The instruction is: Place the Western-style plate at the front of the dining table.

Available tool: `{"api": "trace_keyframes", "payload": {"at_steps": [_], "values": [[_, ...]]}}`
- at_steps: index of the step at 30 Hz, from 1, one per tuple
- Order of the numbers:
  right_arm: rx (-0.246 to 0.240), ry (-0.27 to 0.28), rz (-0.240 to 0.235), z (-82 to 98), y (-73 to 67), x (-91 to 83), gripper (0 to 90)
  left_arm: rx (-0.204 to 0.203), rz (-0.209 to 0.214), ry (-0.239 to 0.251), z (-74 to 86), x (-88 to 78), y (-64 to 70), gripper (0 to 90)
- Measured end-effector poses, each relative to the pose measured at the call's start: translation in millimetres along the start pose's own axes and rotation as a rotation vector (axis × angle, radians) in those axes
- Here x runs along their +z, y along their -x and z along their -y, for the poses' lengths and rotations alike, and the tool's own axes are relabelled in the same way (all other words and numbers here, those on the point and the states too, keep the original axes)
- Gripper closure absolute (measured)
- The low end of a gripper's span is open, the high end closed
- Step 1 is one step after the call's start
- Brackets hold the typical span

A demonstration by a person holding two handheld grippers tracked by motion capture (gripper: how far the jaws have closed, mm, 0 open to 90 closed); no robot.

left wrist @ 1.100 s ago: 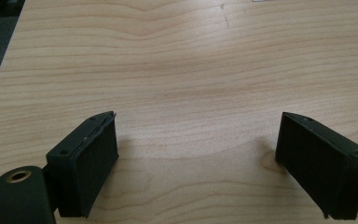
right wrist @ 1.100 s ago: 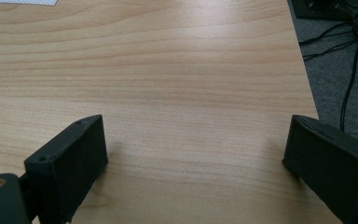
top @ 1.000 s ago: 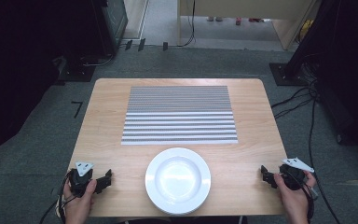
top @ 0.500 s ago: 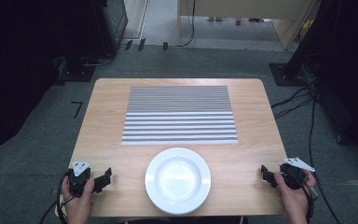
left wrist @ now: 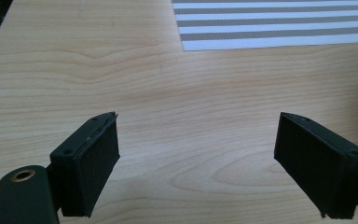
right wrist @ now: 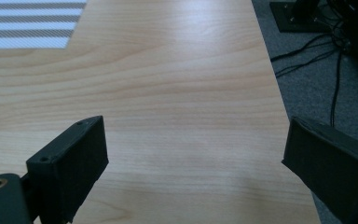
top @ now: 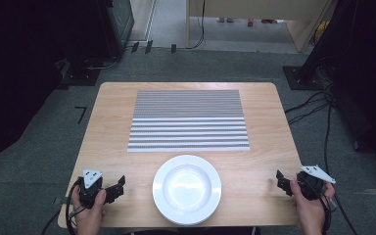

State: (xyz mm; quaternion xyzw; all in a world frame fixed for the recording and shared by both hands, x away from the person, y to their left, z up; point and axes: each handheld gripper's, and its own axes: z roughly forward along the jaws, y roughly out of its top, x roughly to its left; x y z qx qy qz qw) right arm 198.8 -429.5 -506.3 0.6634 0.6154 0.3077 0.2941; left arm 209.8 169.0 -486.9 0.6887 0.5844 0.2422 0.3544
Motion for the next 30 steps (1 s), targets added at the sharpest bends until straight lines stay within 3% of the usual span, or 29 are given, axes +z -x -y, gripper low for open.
{"api": "trace_keyframes", "payload": {"at_steps": [6,12,30], "values": [[0.003,0.038,-0.024,-4.0,-11.9,-6.9,6.0,0.018,0.03,0.006,-1.9,-0.6,12.0,14.0],[0.001,0.067,-0.043,-7.1,-21.3,-13.4,6.0,0.016,0.034,0.014,-2.8,-2.3,15.3,14.0],[-0.027,0.102,-0.133,-9.9,-59.4,-24.3,6.0,0.046,0.072,0.04,-5.1,-8.4,37.8,14.2]]}}
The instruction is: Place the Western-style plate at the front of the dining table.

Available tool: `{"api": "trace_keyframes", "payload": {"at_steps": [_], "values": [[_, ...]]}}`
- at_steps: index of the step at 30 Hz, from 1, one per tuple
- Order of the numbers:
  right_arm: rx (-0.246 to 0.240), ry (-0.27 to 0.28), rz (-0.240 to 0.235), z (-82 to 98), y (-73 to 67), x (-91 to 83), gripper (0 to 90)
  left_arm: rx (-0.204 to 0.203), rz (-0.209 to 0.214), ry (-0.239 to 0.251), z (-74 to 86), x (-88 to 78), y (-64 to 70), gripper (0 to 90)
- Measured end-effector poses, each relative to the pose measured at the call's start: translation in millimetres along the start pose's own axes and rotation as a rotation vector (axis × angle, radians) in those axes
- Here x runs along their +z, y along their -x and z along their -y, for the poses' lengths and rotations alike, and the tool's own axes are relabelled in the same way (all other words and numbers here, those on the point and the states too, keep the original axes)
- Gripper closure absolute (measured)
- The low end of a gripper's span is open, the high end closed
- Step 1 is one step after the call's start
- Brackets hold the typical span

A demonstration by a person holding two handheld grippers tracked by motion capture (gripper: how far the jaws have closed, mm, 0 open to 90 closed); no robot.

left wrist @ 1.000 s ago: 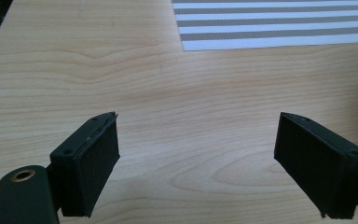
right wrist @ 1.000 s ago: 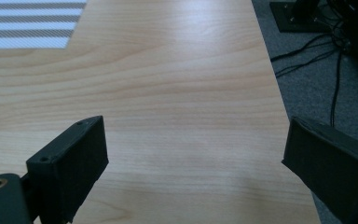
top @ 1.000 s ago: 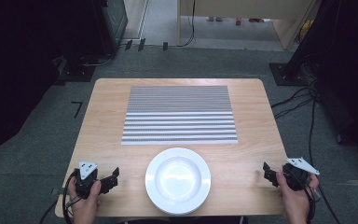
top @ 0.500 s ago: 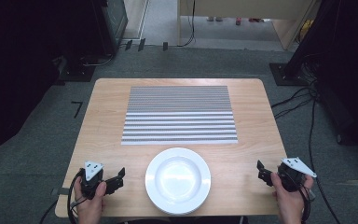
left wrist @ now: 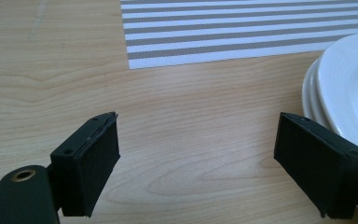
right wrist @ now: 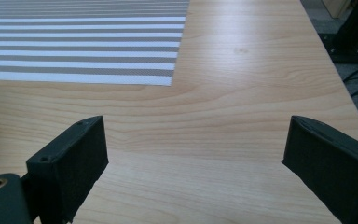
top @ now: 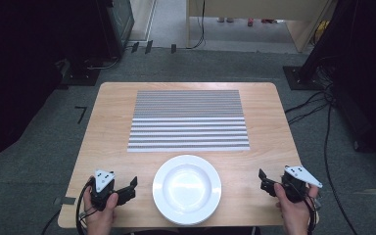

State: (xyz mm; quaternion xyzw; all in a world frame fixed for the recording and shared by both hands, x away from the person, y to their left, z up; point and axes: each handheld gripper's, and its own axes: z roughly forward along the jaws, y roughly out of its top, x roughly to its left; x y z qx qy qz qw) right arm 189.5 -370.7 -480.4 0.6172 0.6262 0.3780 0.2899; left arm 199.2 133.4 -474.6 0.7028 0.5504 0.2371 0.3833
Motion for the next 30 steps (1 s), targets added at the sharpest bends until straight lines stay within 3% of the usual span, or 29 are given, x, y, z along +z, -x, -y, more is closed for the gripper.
{"api": "trace_keyframes", "payload": {"at_steps": [4,18,30], "values": [[-0.023,0.005,-0.027,0.1,-14.2,-0.9,6.0,0.016,0.011,0.001,-0.1,0.0,7.1,14.1],[-0.051,0.022,-0.074,0.6,-38.4,-1.1,6.1,0.042,0.036,0.006,0.9,-0.6,22.5,14.2],[-0.078,0.031,-0.145,0.9,-72.7,-0.3,7.1,0.025,0.094,0.039,1.4,-5.1,32.7,14.2]]}}
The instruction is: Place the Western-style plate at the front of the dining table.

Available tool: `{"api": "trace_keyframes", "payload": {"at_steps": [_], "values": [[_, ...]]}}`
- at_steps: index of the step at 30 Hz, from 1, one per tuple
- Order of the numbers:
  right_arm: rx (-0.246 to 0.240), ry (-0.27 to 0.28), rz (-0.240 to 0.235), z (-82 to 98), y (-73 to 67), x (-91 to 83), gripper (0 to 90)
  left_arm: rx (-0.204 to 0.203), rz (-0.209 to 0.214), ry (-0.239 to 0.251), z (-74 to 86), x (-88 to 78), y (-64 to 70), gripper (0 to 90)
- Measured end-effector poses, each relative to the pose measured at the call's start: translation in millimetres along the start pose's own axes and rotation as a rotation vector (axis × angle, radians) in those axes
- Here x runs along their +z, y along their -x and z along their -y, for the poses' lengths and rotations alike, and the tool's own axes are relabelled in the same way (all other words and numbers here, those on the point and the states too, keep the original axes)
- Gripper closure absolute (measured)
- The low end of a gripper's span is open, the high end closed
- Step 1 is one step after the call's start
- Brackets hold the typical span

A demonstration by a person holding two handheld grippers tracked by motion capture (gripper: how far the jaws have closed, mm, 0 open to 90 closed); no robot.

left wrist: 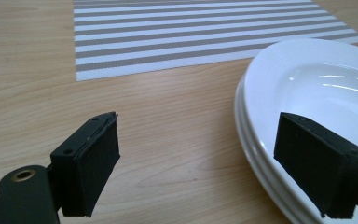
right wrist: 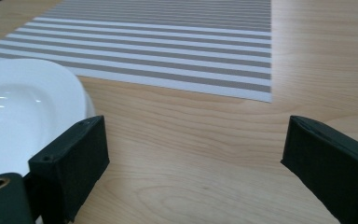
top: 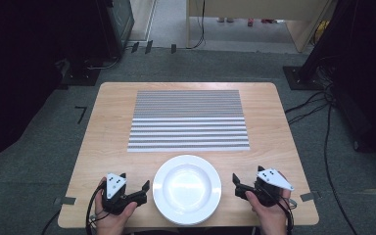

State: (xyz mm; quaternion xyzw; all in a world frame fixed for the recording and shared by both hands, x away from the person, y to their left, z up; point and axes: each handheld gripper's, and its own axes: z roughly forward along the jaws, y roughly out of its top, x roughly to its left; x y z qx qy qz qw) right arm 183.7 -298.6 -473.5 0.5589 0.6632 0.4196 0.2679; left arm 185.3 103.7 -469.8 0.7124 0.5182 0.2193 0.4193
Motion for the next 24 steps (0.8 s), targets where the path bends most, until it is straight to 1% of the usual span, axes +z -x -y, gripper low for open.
{"api": "trace_keyframes", "payload": {"at_steps": [2,3,4,5,6,8,9,12,14,17,18,19,20,21,22,23,24], "values": [[0.002,0.0,-0.022,-1.2,-7.7,1.3,7.1,0.004,0.008,-0.004,0.5,0.2,4.2,14.2],[0.0,0.003,-0.027,-1.6,-12.0,1.4,7.4,0.001,0.02,-0.006,0.8,0.4,6.2,14.2],[-0.004,0.008,-0.033,-2.1,-16.2,1.2,11.8,0.0,0.03,-0.006,1.2,0.7,9.3,14.2],[-0.006,0.022,-0.027,-2.2,-21.5,0.4,15.6,0.001,0.035,-0.008,1.6,0.9,11.3,14.2],[-0.009,0.024,-0.026,-2.5,-24.2,0.3,15.4,0.005,0.04,-0.01,2.0,1.4,14.0,14.2],[-0.012,0.025,-0.041,-2.4,-30.3,0.9,15.4,0.02,0.044,-0.014,2.7,1.9,18.5,14.2],[-0.006,0.019,-0.049,-2.2,-33.4,1.5,15.4,0.02,0.044,-0.015,2.7,2.2,20.2,14.2],[-0.013,0.005,-0.06,-1.7,-42.4,5.1,16.4,0.009,0.04,-0.02,0.5,3.6,23.1,14.2],[-0.015,-0.009,-0.063,-3.3,-47.1,7.2,16.7,0.008,0.04,-0.021,-3.1,6.0,26.5,14.6],[-0.023,-0.018,-0.051,-7.8,-52.7,10.1,20.0,0.002,0.044,-0.024,-9.2,10.0,32.2,14.7],[-0.023,-0.019,-0.046,-9.9,-54.1,11.5,20.7,-0.001,0.041,-0.025,-11.4,12.0,34.4,14.7],[-0.019,-0.025,-0.05,-12.1,-54.8,13.3,21.2,-0.007,0.036,-0.027,-13.6,14.0,36.3,14.7],[0.008,-0.023,-0.055,-14.5,-56.5,16.2,25.3,-0.021,0.032,-0.024,-15.3,16.3,38.2,18.4],[0.008,-0.023,-0.055,-14.5,-56.5,16.2,25.3,-0.027,0.028,-0.021,-15.5,17.0,39.5,18.4],[0.014,-0.012,-0.051,-14.3,-57.1,16.5,27.7,-0.029,0.019,-0.013,-14.4,17.6,41.1,22.7],[0.017,0.003,-0.047,-13.5,-57.6,16.2,31.3,-0.028,0.021,-0.007,-12.1,17.9,42.3,23.7],[0.018,0.015,-0.045,-11.7,-58.7,15.4,35.4,-0.018,0.036,-0.014,-7.9,18.4,43.2,24.9]]}}
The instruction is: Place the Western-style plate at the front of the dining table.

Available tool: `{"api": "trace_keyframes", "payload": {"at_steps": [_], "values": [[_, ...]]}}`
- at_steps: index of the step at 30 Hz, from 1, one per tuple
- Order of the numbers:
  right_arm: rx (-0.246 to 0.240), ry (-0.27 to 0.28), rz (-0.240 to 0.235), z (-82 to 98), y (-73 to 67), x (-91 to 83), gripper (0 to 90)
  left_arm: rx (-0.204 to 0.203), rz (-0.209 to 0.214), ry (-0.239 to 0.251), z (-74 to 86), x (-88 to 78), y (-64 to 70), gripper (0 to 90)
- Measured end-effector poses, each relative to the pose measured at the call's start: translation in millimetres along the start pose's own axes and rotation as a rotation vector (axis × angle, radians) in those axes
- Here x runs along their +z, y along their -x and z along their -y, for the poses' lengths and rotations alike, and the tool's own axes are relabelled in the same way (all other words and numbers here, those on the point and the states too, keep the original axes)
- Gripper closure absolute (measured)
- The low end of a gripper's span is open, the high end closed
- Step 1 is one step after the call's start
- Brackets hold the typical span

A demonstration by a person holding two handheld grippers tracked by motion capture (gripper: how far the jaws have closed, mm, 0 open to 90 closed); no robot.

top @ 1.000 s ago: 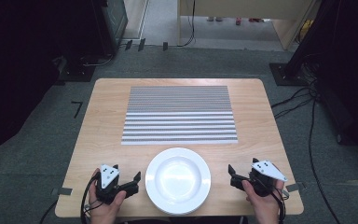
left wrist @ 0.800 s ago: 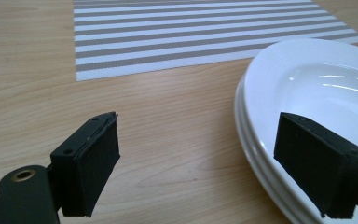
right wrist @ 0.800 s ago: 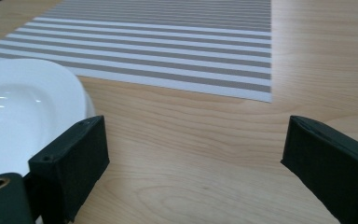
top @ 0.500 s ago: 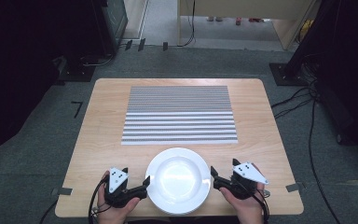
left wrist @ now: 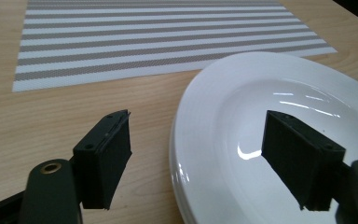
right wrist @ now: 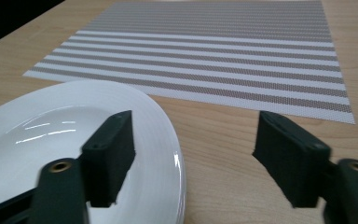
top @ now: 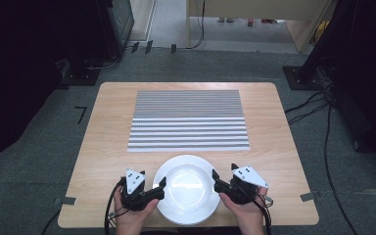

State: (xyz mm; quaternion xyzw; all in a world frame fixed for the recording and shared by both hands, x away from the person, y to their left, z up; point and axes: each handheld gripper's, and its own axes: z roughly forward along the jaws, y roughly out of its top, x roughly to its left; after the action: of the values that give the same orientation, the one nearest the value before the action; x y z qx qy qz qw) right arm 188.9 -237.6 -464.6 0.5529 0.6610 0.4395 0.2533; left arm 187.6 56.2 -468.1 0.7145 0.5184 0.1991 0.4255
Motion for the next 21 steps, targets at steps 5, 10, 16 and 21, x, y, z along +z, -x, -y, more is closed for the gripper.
{"api": "trace_keyframes", "payload": {"at_steps": [5,10,16,21], "values": [[0.001,0.0,-0.11,14.0,4.3,-2.7,54.4,0.014,0.034,-0.026,17.0,-1.9,-6.0,39.0],[-0.007,-0.017,-0.144,22.2,6.1,-2.3,61.8,0.003,0.079,-0.01,17.6,-4.1,-4.4,44.2],[-0.006,-0.031,-0.162,26.1,8.3,2.6,65.8,0.015,0.076,-0.044,21.3,1.8,-2.3,46.4],[0.018,-0.061,-0.19,30.2,11.0,8.3,66.9,0.035,0.067,-0.061,22.8,4.7,-1.7,46.5]]}}
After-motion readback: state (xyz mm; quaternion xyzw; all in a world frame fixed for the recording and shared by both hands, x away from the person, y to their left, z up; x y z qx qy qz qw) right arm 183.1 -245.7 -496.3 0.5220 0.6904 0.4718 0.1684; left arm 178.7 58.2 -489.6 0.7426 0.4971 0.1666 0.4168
